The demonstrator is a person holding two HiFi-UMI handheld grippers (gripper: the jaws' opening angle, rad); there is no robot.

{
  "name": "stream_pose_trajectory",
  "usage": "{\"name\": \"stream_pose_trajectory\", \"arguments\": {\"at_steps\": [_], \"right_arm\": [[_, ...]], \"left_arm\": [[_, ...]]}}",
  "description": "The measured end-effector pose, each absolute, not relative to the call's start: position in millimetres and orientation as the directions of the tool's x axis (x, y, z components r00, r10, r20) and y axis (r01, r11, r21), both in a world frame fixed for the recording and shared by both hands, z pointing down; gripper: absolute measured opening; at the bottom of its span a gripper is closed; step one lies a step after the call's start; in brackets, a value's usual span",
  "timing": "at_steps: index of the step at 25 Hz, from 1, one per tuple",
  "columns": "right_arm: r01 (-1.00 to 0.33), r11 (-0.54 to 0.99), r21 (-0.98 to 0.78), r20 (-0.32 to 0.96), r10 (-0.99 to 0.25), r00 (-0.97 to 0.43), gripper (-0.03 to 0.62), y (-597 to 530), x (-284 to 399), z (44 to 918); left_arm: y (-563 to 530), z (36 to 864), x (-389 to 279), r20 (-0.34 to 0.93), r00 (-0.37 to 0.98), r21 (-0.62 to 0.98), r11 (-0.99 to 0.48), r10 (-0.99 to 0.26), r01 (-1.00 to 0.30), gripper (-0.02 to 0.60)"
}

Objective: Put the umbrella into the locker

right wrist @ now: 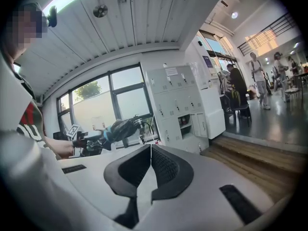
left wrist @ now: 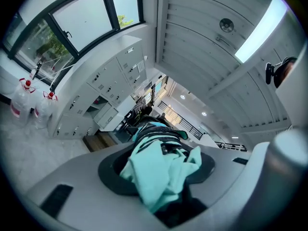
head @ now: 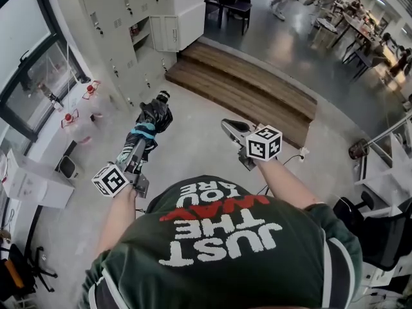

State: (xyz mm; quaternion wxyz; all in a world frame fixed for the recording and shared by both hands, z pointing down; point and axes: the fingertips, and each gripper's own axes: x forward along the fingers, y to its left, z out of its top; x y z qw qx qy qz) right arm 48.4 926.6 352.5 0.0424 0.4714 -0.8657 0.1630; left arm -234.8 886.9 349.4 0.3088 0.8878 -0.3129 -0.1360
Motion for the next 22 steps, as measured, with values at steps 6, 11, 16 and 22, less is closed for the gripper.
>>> {"name": "stream_pose_trajectory", "arguments": {"at_steps": [6,11,16,22], "right_arm": [[-0.826,0.498,-0.263,0.252,-0.791,-0.557,0.035,883,41,366],[-0.832,0.49,-0.26,0.281,-0.786,-0.55,0.035,817,19,382],[-0.856,0.449,-0.258,0.289,-0.809,-0.512,0.035,727,-2,389],[-0.863,0.426,-0.272,0.254,-0.833,-0.491,0.035,585,-57,368]], "left_arm": [[845,357,-240,-0.055,0.77,0.653,-0.606,-0.636,-0.454,0.213],[772,375,-260,-0.058,0.78,0.673,-0.601,-0.624,-0.43,0.213],[681,381,-280,-0.076,0.803,0.676,-0.623,-0.592,-0.395,0.213],[540,369,-320,-0.075,0.843,0.643,-0.672,-0.533,-0.368,0.213]]}}
